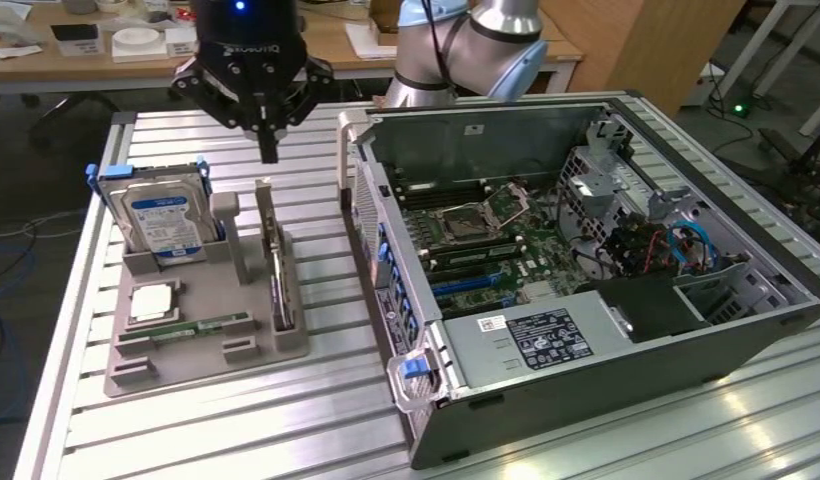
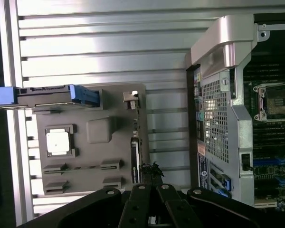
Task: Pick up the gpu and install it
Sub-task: 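Reach for the gpu, then pick up the gpu and move the gpu toward the slot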
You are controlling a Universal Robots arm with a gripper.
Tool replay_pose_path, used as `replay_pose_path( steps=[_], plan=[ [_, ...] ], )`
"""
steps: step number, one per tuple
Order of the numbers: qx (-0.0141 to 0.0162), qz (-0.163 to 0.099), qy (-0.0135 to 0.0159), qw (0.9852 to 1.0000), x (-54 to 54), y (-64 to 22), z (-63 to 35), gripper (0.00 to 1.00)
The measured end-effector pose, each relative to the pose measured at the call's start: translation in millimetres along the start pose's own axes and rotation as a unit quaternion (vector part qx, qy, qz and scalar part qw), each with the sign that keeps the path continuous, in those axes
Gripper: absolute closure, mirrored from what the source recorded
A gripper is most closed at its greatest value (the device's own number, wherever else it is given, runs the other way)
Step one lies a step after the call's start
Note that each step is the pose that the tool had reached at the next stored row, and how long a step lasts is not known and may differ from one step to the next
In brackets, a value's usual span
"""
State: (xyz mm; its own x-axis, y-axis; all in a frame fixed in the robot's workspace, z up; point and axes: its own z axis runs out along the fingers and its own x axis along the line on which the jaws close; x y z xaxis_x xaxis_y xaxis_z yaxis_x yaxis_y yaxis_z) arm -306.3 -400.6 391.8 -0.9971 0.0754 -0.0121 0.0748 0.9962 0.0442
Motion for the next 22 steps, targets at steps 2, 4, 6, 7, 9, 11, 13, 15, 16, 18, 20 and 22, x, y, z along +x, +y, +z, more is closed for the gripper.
replay_pose_path(
  steps=[2, 4, 6, 7, 9, 11, 13, 15, 16, 18, 20, 22],
  plan=[
    [0.0, 0.0, 0.0, 1.0, 4.8, -0.4, -0.1, 0.89],
    [0.0, 0.0, 0.0, 1.0, 9.3, -0.8, -0.1, 0.89],
    [0.0, 0.0, 0.0, 1.0, 11.9, -1.0, -0.2, 0.89],
    [0.0, 0.0, 0.0, 1.0, 12.8, -1.0, -0.2, 0.89],
    [0.0, 0.0, 0.0, 1.0, 14.7, -1.2, -0.2, 0.89],
    [0.0, 0.0, 0.0, 1.0, 16.0, -1.3, -0.3, 0.89],
    [0.0, 0.0, 0.0, 1.0, 16.4, -1.4, -0.2, 0.89],
    [0.0, 0.0, 0.0, 1.0, 16.5, -1.3, -0.2, 0.89],
    [0.0, 0.0, 0.0, 1.0, 16.5, -1.3, -0.3, 0.89],
    [0.0, 0.0, 0.0, 1.0, 16.5, -1.3, -0.3, 0.89],
    [0.0, 0.0, 0.0, 1.0, 16.5, -1.3, -0.3, 0.89],
    [0.0, 0.0, 0.0, 1.0, 16.6, -1.3, -0.3, 0.89]
  ],
)
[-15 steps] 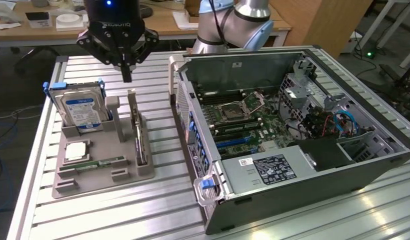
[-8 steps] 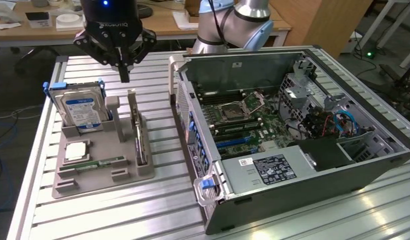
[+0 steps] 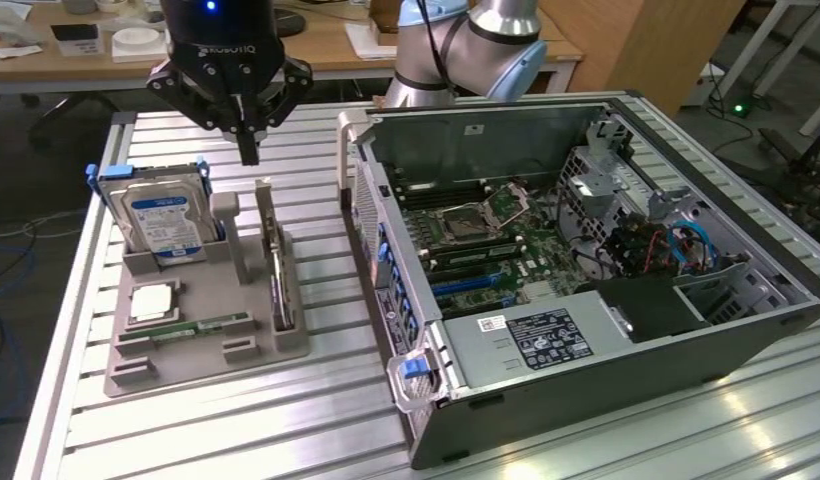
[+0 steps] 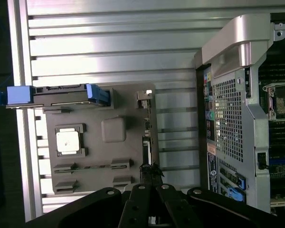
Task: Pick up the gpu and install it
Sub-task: 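Pick up the gpu and move the gpu toward the slot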
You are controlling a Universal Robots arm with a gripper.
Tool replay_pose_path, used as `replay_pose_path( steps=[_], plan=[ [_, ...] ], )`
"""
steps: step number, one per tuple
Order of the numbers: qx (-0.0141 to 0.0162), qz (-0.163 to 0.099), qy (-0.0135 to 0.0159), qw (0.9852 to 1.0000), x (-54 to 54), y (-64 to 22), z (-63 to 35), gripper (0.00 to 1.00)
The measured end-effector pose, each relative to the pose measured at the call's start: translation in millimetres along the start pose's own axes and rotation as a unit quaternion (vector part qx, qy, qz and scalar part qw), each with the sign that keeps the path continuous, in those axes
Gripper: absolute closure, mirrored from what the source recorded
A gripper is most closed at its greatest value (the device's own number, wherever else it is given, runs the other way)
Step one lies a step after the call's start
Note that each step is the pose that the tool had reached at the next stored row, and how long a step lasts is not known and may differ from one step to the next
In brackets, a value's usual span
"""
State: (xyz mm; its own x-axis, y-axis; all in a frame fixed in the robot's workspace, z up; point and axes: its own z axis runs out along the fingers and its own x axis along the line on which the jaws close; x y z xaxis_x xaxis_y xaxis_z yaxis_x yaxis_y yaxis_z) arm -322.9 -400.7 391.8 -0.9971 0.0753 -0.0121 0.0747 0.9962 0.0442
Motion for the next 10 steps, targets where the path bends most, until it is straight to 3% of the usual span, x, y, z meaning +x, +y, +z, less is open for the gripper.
replay_pose_path(
  steps=[6, 8, 10],
  plan=[
    [0.0, 0.0, 0.0, 1.0, 0.0, 0.0, 0.0, 0.89],
    [0.0, 0.0, 0.0, 1.0, 0.0, 0.0, 0.0, 0.83],
    [0.0, 0.0, 0.0, 1.0, 0.0, 0.0, 0.0, 0.71]
  ],
)
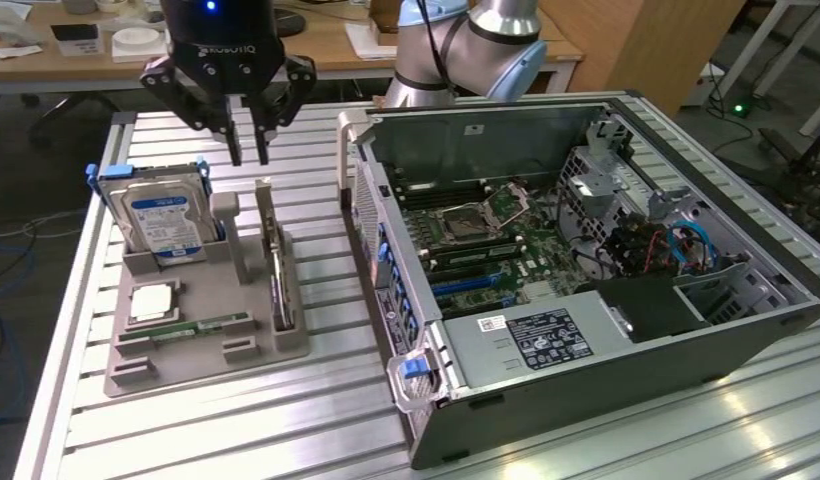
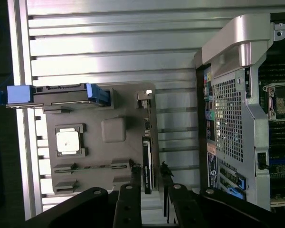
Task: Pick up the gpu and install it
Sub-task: 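Pick up the gpu and move the gpu toward the slot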
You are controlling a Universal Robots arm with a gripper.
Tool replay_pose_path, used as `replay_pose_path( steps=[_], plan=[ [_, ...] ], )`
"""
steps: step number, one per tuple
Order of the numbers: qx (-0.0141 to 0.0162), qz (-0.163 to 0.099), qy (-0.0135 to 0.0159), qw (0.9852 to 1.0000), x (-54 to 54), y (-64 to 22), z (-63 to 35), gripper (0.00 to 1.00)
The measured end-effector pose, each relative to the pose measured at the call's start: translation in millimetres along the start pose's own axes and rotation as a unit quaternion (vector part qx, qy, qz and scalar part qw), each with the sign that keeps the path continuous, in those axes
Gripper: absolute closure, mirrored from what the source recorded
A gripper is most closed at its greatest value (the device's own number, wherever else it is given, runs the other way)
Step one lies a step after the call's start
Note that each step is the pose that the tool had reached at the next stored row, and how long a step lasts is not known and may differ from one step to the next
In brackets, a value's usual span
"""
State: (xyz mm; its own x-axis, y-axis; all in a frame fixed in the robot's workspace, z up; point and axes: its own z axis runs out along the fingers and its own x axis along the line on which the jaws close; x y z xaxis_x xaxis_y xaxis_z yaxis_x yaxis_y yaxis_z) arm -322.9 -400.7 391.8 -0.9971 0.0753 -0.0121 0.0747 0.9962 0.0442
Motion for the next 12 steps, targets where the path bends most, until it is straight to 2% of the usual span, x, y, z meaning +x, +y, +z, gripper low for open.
replay_pose_path(
  steps=[1, 4, 5, 7, 8, 9, 12],
  plan=[
    [0.0, 0.0, 0.0, 1.0, 0.0, 0.0, 0.0, 0.71],
    [0.0, 0.0, 0.0, 1.0, 0.0, 0.0, 0.0, 0.53],
    [0.0, 0.0, 0.0, 1.0, 0.0, 0.0, 0.0, 0.53],
    [0.0, 0.0, 0.0, 1.0, 0.0, 0.0, 0.0, 0.42],
    [0.0, 0.0, 0.0, 1.0, 0.0, 0.0, 0.0, 0.42],
    [0.0, 0.0, 0.0, 1.0, 0.0, 0.0, 0.1, 0.35],
    [0.0001, -0.008, 0.0005, 1.0, -1.5, 0.1, 1.9, 0.35]
  ],
)
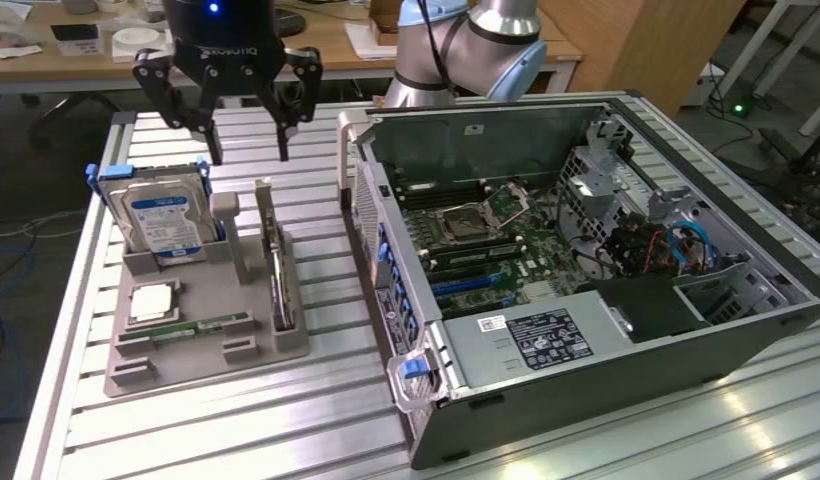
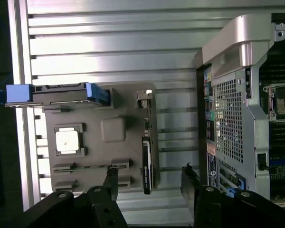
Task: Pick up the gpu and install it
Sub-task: 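Pick up the gpu and move the gpu toward the slot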
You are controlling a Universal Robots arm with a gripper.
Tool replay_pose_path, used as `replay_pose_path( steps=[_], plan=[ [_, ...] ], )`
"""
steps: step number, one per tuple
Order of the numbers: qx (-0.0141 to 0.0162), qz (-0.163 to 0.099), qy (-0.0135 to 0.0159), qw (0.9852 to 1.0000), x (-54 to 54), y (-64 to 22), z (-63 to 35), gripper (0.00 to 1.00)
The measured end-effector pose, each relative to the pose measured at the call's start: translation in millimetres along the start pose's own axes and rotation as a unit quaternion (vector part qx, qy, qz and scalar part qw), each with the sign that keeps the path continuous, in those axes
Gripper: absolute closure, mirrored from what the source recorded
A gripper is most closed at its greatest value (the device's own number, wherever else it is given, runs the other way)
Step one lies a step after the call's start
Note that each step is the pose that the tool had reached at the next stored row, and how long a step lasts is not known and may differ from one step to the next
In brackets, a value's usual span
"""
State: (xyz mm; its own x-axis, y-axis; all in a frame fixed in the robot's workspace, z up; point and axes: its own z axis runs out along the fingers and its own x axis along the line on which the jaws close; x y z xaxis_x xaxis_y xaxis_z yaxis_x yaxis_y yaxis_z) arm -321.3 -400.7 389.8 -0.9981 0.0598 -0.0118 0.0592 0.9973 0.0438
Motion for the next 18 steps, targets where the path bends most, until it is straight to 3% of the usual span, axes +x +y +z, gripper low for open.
replay_pose_path(
  steps=[7, 18],
  plan=[
    [-0.0001, -0.011, 0.0005, 0.9999, -1.3, -6.3, 3.3, 0.35],
    [0.0029, -0.015, 0.0006, 0.9999, -1.7, -8.8, 8.6, 0.35]
  ],
)
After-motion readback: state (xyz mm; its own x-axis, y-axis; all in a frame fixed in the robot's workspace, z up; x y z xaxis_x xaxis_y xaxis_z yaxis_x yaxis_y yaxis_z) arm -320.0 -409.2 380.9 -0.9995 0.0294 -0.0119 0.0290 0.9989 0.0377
